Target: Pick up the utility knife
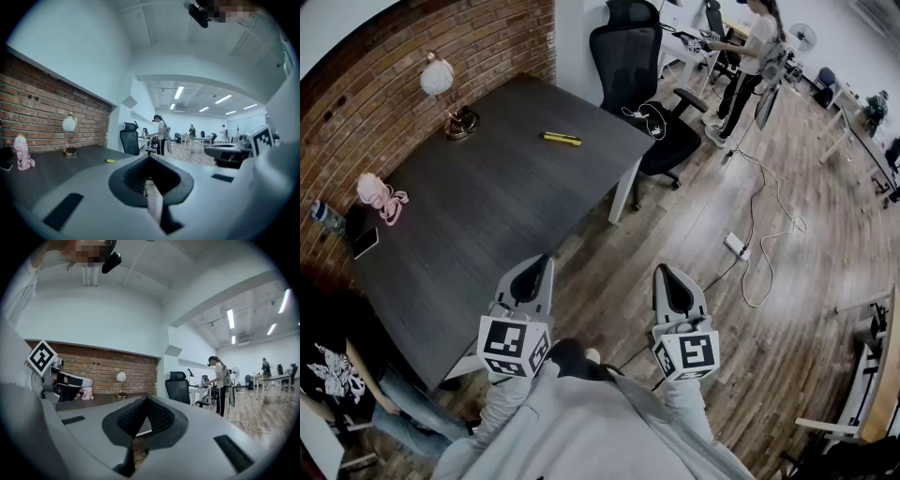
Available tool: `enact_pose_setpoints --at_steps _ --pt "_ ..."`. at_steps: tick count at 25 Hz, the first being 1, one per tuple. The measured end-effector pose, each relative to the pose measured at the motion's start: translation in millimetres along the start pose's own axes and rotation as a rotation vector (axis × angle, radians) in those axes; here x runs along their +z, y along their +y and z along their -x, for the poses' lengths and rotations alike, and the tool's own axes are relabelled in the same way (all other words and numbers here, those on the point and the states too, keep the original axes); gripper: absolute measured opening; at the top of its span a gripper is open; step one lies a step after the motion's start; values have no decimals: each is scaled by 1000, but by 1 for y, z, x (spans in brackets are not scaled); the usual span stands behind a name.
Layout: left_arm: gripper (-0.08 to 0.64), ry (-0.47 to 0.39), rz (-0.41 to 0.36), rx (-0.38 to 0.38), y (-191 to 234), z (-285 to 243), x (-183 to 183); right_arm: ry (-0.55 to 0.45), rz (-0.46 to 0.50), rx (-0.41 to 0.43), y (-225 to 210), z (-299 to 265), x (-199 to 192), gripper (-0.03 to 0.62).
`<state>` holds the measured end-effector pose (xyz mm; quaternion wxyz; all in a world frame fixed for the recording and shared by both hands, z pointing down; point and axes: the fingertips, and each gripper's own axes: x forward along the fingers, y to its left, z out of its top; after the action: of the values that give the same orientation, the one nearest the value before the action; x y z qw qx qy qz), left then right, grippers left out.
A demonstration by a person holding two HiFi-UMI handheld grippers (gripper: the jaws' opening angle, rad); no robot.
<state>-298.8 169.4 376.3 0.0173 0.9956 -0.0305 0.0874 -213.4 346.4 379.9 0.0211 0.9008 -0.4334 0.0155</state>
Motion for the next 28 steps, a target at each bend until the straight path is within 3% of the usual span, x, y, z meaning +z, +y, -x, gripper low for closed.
enact_pose_setpoints --at_steps 12,28 --pt "20 18 9 -9 4 -46 -6 13 -61 -20 -33 -27 -16 18" --pt "18 -7 29 -28 80 -180 31 49 -74 -36 -81 -169 -8 18"
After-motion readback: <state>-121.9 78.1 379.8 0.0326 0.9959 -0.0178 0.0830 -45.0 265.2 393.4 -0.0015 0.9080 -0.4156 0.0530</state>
